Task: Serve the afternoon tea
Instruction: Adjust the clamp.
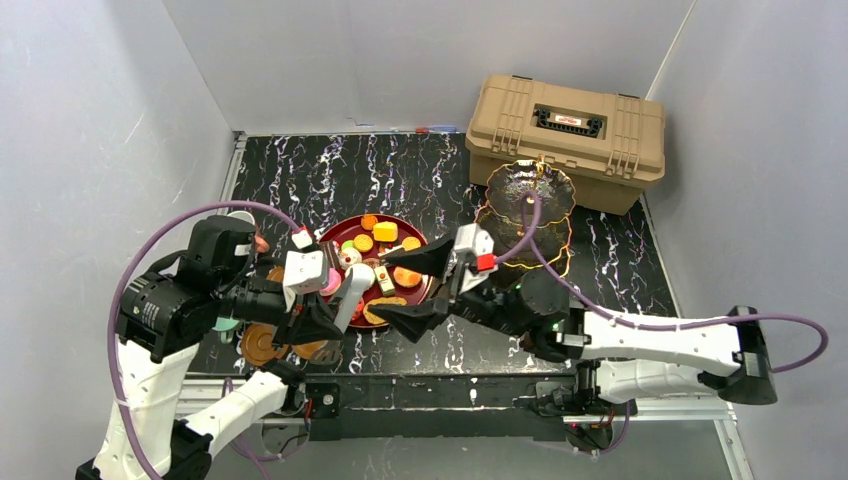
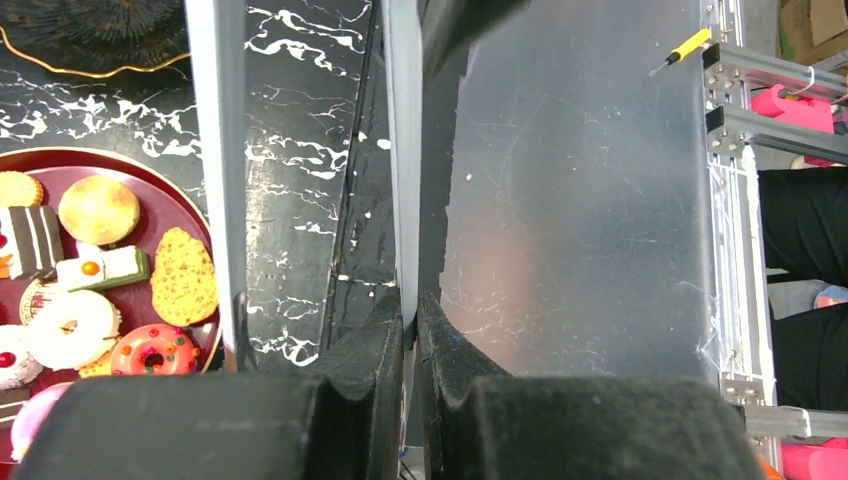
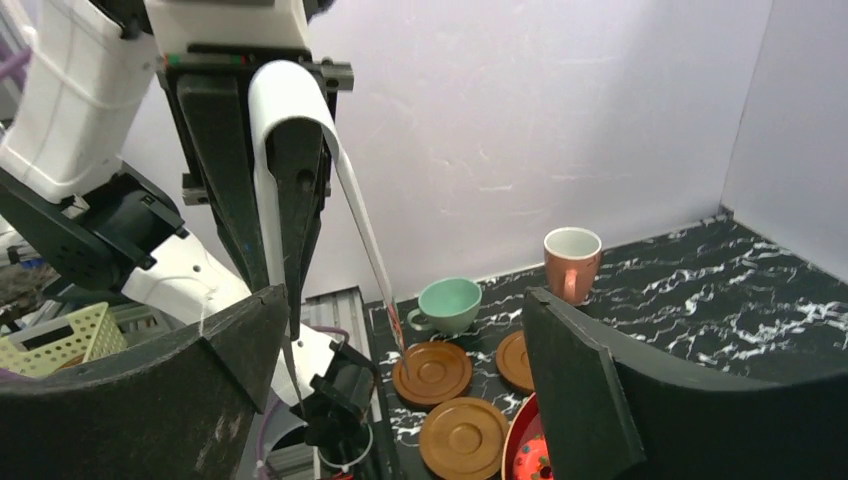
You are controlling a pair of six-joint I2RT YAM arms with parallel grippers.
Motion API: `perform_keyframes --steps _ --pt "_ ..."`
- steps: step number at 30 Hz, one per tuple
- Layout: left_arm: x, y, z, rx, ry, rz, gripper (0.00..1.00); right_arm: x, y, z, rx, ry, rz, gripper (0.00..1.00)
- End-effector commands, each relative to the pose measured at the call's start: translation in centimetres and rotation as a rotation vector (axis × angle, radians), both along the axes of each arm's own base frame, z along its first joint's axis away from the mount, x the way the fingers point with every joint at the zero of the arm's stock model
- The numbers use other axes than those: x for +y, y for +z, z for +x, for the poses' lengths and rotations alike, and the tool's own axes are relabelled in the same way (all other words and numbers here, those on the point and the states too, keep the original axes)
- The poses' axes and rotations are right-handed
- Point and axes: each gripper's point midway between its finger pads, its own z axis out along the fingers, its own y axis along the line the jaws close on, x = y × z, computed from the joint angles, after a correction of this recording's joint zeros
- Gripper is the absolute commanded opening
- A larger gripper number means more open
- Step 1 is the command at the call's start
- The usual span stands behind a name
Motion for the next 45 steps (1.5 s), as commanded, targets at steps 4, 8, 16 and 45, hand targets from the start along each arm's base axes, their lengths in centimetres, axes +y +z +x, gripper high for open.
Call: perform_keyframes --steps 4,8,16,45 --pt "-0.4 0.9 -0.3 0.006 -0.029 -0.03 0.0 0.3 1.2 -1.9 -0.035 0.207 -0.092 0.98" --pt "-0.4 1.1 -0.3 0.007 -0.029 -0.032 0.0 2.2 1.4 -2.9 -0.066 0.327 -0.17 0.98" --pt "-0.1 0.6 -0.4 -0.002 -0.028 -0.013 0.0 3.8 2.9 -3.5 -0.103 0.418 -0.215 0.98" --pt "0.3 0.2 0.4 -0.042 0.018 0.014 0.07 5.1 2.7 -1.4 -0.062 0.354 -0.222 0.28"
